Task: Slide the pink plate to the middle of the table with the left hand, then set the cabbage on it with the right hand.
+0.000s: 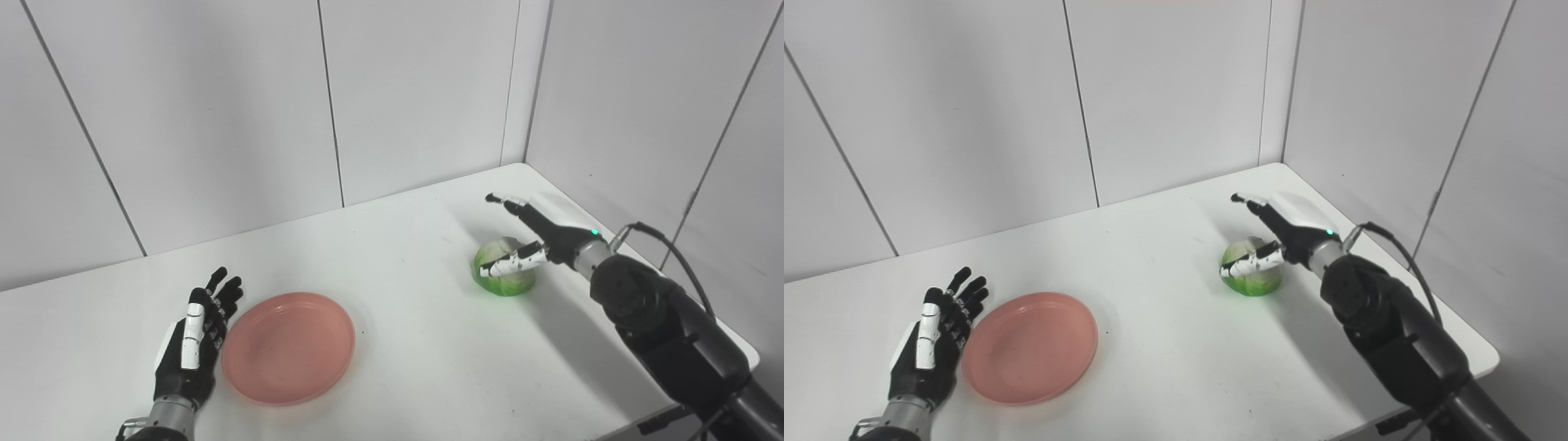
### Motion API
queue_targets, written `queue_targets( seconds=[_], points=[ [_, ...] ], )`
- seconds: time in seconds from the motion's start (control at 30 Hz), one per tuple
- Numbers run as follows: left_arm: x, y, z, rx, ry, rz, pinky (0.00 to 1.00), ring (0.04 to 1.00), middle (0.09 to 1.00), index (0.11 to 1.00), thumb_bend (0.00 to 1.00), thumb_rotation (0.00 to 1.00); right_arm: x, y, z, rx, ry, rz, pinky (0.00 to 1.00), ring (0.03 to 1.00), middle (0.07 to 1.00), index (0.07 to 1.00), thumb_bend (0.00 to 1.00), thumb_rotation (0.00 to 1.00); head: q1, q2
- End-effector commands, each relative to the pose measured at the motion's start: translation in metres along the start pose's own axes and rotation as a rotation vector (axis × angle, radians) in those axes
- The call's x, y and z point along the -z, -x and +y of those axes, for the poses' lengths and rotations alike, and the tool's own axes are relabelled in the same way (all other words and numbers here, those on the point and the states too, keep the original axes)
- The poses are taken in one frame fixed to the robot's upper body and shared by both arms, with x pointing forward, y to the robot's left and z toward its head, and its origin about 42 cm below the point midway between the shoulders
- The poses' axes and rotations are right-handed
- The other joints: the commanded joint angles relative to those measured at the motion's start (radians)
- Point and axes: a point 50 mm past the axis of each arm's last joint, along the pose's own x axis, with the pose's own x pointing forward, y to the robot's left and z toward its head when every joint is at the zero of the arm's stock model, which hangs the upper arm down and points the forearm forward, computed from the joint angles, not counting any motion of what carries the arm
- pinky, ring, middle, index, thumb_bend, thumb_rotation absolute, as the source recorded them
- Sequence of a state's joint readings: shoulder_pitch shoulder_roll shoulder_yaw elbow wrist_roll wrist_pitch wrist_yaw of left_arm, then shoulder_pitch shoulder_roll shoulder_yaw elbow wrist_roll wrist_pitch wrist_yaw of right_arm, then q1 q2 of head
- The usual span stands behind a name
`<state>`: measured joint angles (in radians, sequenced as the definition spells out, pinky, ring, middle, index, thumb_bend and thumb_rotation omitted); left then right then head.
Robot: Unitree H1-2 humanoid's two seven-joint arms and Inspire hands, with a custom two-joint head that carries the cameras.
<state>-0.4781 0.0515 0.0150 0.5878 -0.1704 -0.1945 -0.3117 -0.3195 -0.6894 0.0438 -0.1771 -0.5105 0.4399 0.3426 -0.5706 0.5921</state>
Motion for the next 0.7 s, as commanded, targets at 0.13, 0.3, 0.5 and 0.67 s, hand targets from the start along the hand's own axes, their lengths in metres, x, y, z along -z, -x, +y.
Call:
queue_targets(
  seconds=[0.13,0.3,0.5,0.67],
  points=[
    [0.014,0.016,0.004,-0.006,0.008,0.013,0.99,0.933,0.918,0.932,0.77,1.0,0.003,-0.01,-0.026,0.044,0.152,0.022,0.96,0.953,0.937,0.936,1.0,0.4,0.008,0.001],
    [0.015,0.018,0.002,-0.006,0.025,0.014,0.98,0.94,0.919,0.934,0.77,1.0,0.005,-0.015,-0.026,0.04,0.203,0.038,1.0,0.955,0.937,0.946,1.0,0.43,0.013,0.001],
    [0.016,0.021,-0.001,-0.012,0.022,0.019,0.98,0.929,0.908,0.923,0.76,1.0,0.012,-0.023,-0.013,-0.011,0.215,0.054,1.0,0.954,0.94,0.943,1.0,0.46,0.016,0.005],
    [0.017,0.023,0.0,-0.006,0.02,0.021,0.98,0.93,0.915,0.932,0.76,1.0,0.015,-0.028,0.0,-0.044,0.175,0.063,1.0,0.958,0.944,0.945,1.0,0.43,0.013,0.004]
  ],
)
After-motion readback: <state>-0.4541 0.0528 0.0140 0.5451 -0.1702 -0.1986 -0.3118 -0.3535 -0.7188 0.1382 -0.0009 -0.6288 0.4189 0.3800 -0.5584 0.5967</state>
